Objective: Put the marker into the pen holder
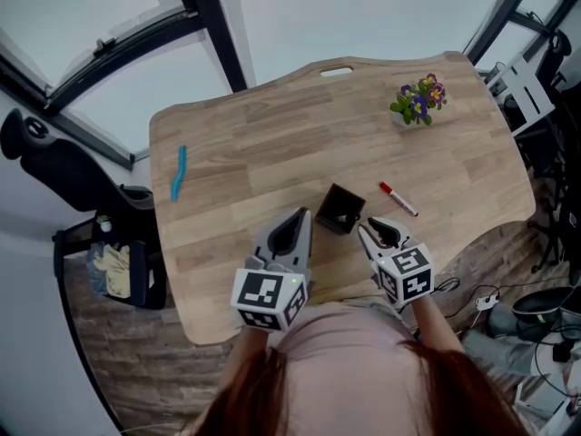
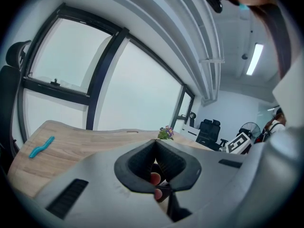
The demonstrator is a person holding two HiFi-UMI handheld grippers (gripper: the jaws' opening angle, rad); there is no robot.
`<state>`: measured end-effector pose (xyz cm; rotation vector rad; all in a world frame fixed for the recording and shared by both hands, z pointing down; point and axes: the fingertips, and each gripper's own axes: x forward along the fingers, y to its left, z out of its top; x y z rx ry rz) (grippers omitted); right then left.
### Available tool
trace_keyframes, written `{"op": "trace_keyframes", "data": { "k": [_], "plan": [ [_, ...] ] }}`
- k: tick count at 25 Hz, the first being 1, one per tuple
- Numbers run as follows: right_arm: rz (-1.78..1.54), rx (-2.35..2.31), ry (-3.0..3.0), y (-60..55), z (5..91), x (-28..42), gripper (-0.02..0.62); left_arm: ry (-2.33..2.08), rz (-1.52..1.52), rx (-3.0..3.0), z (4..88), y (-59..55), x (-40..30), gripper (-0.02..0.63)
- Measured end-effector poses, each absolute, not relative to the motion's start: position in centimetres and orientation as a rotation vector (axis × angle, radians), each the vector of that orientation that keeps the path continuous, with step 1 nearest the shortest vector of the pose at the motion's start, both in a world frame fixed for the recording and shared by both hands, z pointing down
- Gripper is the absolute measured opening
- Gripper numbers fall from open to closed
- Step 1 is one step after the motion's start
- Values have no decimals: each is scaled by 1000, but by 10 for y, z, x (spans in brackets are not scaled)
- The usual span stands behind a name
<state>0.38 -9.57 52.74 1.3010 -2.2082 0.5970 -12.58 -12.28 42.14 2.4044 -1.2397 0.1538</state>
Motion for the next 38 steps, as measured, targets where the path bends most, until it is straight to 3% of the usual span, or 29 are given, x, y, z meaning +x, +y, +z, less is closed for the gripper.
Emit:
{"op": "trace_keyframes", "data": {
  "k": [12, 38],
  "plan": [
    [583, 1369, -2182, -93, 526, 32, 51, -1197, 164, 2411, 426, -122, -105, 2],
    [561, 1240, -2204, -100, 548, 130, 52, -1423, 142, 2296, 420, -120, -43, 2]
  ]
}}
